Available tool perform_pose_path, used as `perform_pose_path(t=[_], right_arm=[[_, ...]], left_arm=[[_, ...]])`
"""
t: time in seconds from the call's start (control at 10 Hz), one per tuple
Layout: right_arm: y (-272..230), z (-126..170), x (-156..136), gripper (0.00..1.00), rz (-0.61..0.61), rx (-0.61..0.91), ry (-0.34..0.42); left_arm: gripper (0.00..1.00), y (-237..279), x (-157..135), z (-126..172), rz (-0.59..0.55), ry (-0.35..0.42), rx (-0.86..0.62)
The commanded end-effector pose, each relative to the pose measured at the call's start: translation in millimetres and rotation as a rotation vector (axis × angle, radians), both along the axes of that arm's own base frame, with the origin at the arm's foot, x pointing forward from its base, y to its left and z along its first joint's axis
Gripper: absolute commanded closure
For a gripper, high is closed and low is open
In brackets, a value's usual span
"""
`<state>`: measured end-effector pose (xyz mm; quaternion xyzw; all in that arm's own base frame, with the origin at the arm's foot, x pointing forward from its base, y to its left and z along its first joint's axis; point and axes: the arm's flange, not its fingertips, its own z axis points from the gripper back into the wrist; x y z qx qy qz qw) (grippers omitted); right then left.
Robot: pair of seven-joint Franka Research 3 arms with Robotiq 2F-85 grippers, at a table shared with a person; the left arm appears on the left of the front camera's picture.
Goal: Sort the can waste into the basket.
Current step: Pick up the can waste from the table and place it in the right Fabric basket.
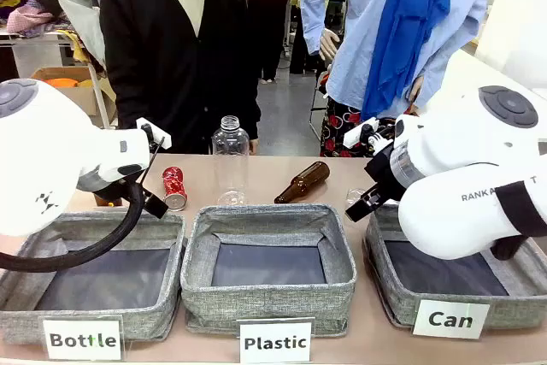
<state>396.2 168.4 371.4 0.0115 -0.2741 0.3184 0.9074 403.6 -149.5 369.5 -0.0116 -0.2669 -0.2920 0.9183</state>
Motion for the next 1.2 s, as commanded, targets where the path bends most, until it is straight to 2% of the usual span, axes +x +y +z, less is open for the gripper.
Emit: perform_pose_path(t=[0.0,1.1], right_arm=[[-0.1,0.1,0.0,0.00,-0.001,0.001,0.000],[-0.1,0.1,0.0,0.00,-0.001,0.001,0.000]], left_arm=[[0.00,-1.7,-0.4,0.5,-0.003,-0.002,-0.001],[0.00,-1.7,-0.4,0.5,-0.003,-0.002,-0.001]])
